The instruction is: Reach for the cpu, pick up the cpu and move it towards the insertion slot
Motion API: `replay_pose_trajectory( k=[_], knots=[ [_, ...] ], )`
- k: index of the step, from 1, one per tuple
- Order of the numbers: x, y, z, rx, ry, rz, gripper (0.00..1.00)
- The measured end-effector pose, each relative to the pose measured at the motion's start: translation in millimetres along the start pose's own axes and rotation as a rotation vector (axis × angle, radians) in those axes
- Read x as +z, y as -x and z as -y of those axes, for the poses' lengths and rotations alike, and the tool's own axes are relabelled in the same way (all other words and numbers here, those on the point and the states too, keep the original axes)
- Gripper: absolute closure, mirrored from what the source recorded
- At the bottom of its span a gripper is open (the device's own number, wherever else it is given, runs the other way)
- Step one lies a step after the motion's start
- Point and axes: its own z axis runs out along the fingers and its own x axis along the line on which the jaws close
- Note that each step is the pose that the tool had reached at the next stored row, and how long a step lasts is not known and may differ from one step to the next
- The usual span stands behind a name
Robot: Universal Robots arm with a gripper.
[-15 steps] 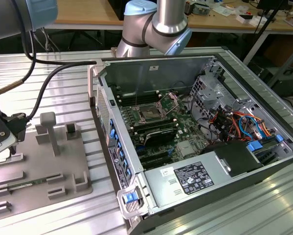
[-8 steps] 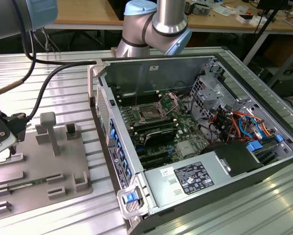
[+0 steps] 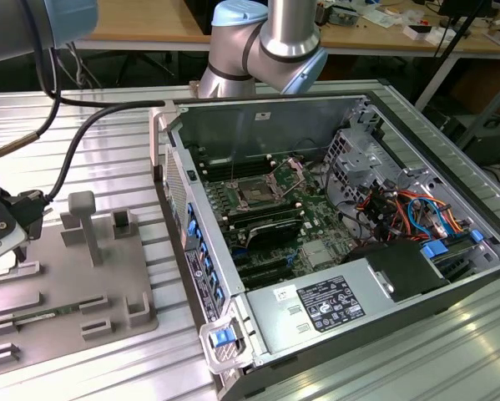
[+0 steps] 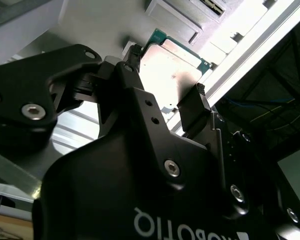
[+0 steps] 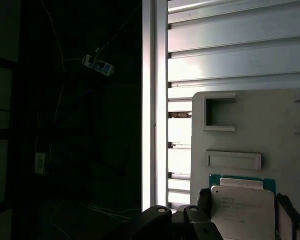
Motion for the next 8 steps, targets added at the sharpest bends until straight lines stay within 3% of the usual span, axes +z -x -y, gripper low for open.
replay_pose_trajectory(
  k=[8],
  knots=[
    [-10.0,-0.1,-0.3,0.0,0.0,-0.0001,0.45]
  ],
)
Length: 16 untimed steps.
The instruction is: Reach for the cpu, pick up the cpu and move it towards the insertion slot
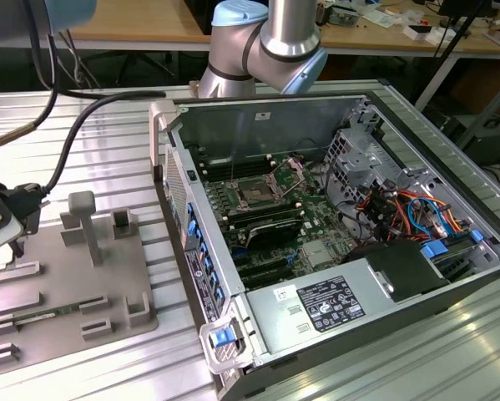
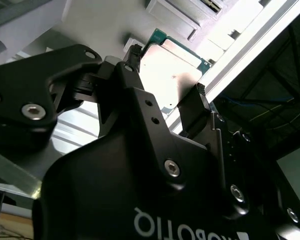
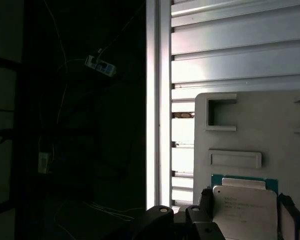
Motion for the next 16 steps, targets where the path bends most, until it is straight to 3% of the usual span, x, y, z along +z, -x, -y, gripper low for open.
replay_pose_trajectory(
  k=[16],
  knots=[
    [-16.0,0.4,-0.5,0.0,0.0,0.0,0.45]
  ],
)
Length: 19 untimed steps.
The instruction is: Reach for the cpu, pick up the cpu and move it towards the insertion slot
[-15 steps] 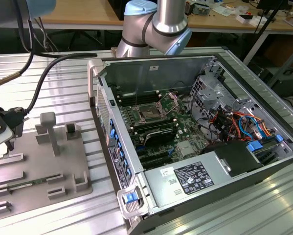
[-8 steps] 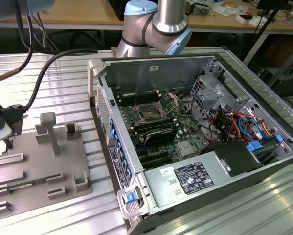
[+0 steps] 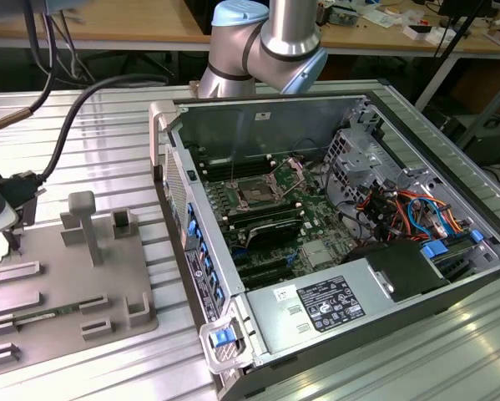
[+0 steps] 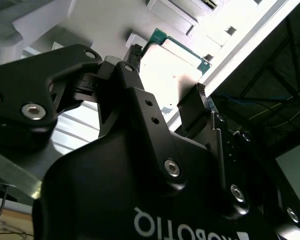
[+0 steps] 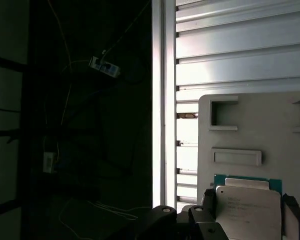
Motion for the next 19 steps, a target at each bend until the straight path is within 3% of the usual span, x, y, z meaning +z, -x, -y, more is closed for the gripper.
replay_pose_trajectory(
  k=[19],
  knots=[
    [-16.8,0.8,-0.5,0.0,0.0001,0.0001,0.45]
  ],
)
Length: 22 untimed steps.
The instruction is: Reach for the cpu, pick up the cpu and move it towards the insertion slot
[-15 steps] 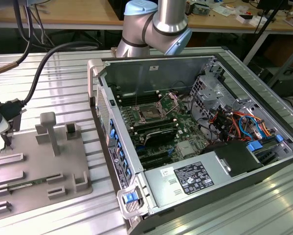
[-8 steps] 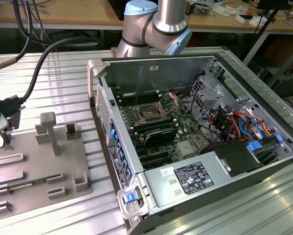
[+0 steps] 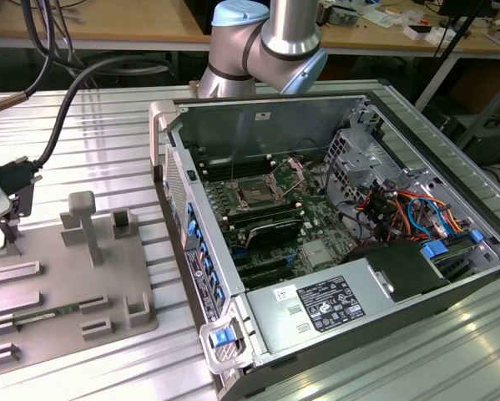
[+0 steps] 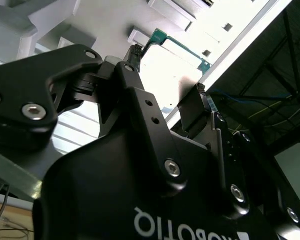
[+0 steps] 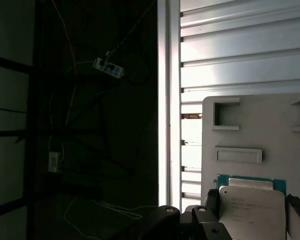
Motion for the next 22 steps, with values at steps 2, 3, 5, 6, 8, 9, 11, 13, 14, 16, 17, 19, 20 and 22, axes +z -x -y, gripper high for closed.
replay_pose_trajectory(
  k=[2,3,5,6,8,9,11,13,14,16,17,19,20,22],
  knots=[
    [-1.7,0.1,0.0,0.0,0.0,0.0,0.45],
    [-2.5,0.2,-0.1,0.0,0.0,0.0,0.45],
    [-4.2,0.4,-0.1,0.0,0.0,0.0,0.45],
    [-5.0,0.5,-0.1,0.0,-0.0001,0.0,0.45],
    [-7.2,0.8,-0.2,0.0,-0.0001,-0.0001,0.45],
    [-7.9,0.9,-0.2,0.0,-0.0001,0.0,0.45],
    [-10.4,1.2,-0.3,0.0,-0.0001,0.0,0.45],
    [-16.8,1.7,-0.5,0.0,-0.0001,-0.0001,0.45],
    [-17.9,1.8,-0.5,0.0,0.0,0.0,0.45],
    [-21.7,2.0,-0.6,0.0,-0.0001,0.0,0.45],
    [-22.6,2.0,-0.7,0.0,-0.0001,0.0,0.45],
    [-24.3,2.1,-0.7,0.0,-0.0001,0.0,0.45],
    [-25.2,2.1,-0.8,0.0,0.0,0.0,0.45],
    [-27.3,2.2,-0.8,0.0,0.0,0.0001,0.45]
  ],
)
